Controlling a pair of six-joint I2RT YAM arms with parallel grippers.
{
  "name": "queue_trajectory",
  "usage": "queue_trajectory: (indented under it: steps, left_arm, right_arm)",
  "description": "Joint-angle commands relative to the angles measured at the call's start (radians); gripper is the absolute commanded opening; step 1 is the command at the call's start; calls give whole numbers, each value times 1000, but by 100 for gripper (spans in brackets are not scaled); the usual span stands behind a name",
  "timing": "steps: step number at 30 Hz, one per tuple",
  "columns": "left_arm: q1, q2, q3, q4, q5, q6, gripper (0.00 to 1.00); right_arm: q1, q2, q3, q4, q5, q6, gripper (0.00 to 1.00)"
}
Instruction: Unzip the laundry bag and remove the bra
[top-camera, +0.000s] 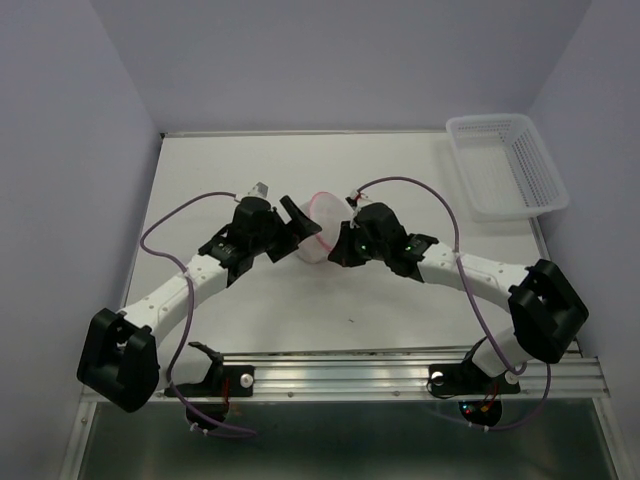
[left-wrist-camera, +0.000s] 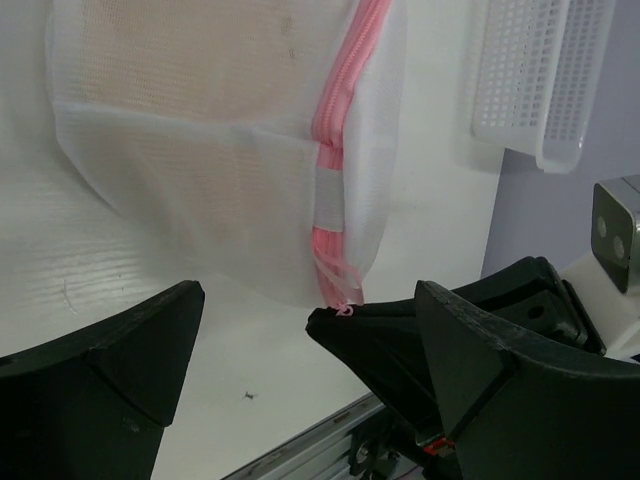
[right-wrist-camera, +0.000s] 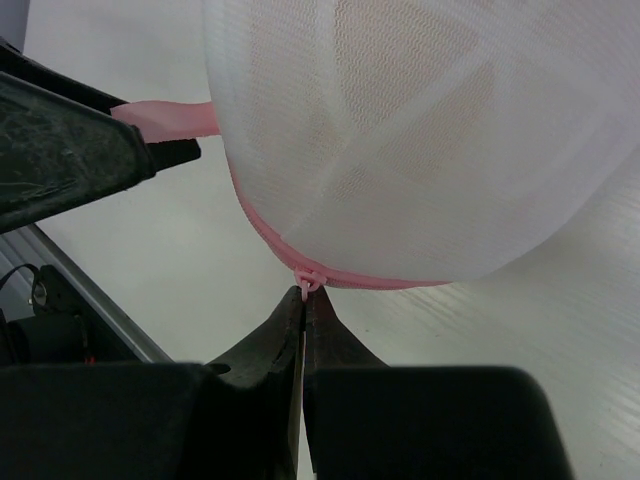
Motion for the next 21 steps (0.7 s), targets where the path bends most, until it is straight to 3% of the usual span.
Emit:
queue_trajectory:
  steps: [1,7,15,21]
  left_arm:
    - [-22,13,17,87,-31,-50,97]
    - [-44,74,48,100,-38,-50,67]
    - [-54,106,48,107,-26,-51,48]
    - [-57,119,58,116,-25,-50,25]
  right_arm:
    - [28,17,40,77,18,6,1]
    - [39,30,62,31,52,-21,1]
    - [39,16,68,23,73,-30,1]
    - [39,23,70,21,55,-37,1]
